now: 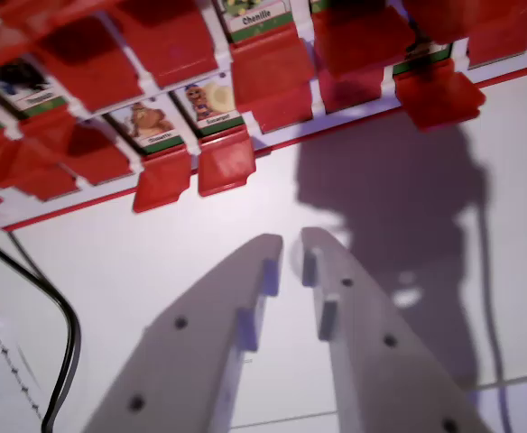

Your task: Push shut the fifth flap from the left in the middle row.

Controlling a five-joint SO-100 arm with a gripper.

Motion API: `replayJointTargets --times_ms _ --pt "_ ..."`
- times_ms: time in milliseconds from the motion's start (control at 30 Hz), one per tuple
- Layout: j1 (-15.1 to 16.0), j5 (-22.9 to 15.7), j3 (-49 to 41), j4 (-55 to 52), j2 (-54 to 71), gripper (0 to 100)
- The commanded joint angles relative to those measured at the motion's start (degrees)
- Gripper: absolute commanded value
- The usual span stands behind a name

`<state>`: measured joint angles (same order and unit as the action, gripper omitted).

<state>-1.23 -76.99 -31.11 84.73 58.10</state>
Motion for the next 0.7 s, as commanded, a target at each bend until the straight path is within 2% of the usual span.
replayJointTargets --times_ms 0,667 --pt "-0.3 0.4 7.6 -1.4 -1.5 2" --pt "-0.3 1.1 18.0 -7.0 -18.8 2"
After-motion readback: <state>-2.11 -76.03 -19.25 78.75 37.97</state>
